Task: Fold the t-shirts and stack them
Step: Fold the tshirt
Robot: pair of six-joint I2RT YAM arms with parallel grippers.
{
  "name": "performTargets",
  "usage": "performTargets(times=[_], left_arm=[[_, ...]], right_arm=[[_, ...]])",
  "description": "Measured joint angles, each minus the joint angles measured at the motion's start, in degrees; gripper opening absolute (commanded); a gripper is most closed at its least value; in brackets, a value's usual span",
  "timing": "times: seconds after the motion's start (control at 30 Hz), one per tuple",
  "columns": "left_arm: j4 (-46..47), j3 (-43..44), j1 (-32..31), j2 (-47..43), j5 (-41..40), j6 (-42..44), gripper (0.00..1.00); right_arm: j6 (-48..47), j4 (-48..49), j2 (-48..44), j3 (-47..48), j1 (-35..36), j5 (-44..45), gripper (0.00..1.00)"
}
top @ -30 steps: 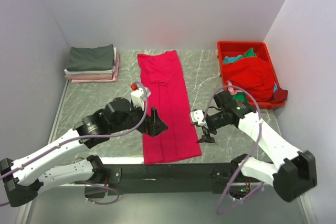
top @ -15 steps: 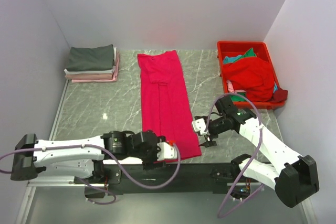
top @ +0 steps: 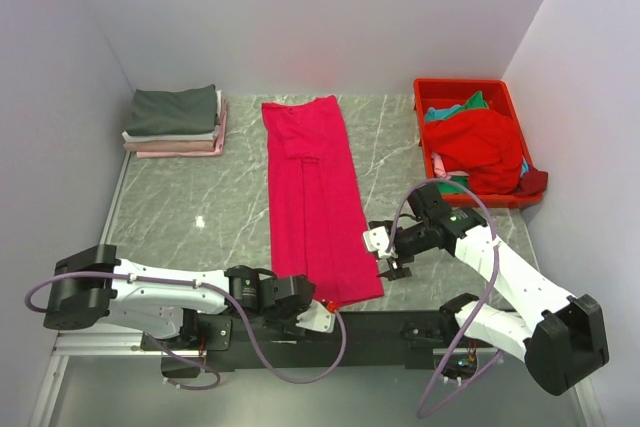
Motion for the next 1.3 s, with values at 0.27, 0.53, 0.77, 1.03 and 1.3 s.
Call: performTargets(times=[0.27, 0.53, 0.77, 1.03, 1.3], left_arm=[[4.3, -2.3, 0.0, 1.5, -2.0, 1.1, 0.50], [5.9, -4.0, 0.7, 2.0, 0.4, 1.1, 0.30], [6.8, -4.0, 2.1, 1.3, 4.3, 1.1, 0.09], [7.5, -4.0, 6.6, -0.7, 1.4, 2.6, 0.04], [7.6, -4.3, 7.3, -2.6, 1.6, 2.5, 0.02]], right_arm=[[1.0, 0.8, 0.0, -0.1, 0.1, 0.0, 0.84], [-0.1, 0.6, 0.0, -1.2, 2.4, 0.6, 0.84], [0.2, 1.2, 0.3, -3.5, 9.5, 4.9, 0.83], [0.6, 2.4, 0.8, -3.9, 12.1, 7.3, 0.82], [3.2, 7.5, 1.5, -10.3, 22.4, 16.6, 0.76]])
